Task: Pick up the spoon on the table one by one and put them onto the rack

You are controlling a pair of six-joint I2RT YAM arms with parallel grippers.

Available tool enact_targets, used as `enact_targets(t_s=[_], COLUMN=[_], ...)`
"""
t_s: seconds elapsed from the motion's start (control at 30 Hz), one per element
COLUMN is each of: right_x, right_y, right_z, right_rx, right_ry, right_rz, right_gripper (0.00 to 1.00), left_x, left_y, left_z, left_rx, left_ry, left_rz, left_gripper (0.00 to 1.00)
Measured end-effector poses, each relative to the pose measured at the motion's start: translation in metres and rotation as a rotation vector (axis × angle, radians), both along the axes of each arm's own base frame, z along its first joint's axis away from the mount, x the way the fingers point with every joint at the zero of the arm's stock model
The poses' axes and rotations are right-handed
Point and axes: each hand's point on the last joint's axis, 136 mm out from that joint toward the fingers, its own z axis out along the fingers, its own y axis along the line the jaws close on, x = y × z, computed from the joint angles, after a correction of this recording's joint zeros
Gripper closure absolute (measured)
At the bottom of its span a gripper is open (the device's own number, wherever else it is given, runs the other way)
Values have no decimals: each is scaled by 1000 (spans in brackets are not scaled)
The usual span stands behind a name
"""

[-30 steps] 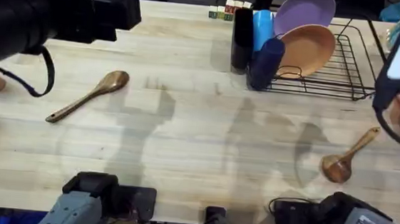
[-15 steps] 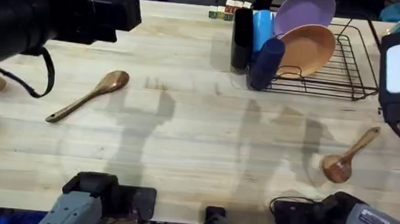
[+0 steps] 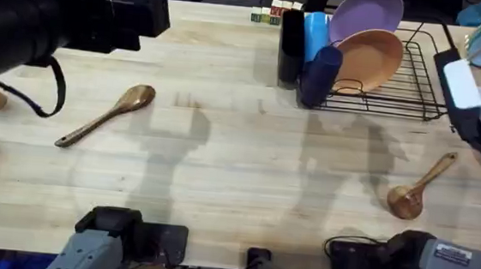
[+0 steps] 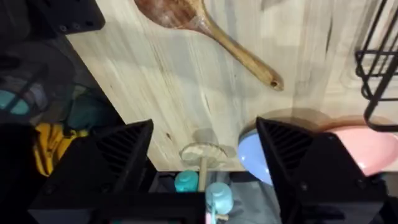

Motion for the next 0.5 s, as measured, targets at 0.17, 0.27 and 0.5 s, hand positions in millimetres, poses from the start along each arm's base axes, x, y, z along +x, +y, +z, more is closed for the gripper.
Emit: enact_targets(t_s=[0.17,0.27,0.5], right_x=[1,3,3], right_y=[0,1,3], right_z=[-3,-3,-3], right_rx=[11,11,20], right_ry=[9,3,3], right_rz=[2,5,7], right_gripper=[5,5,6], left_x=[0,0,0], left_y=[0,0,0], left_z=[0,0,0], left_rx=[0,0,0], left_ry=[0,0,0], left_rz=[0,0,0], left_gripper=[7,7,7])
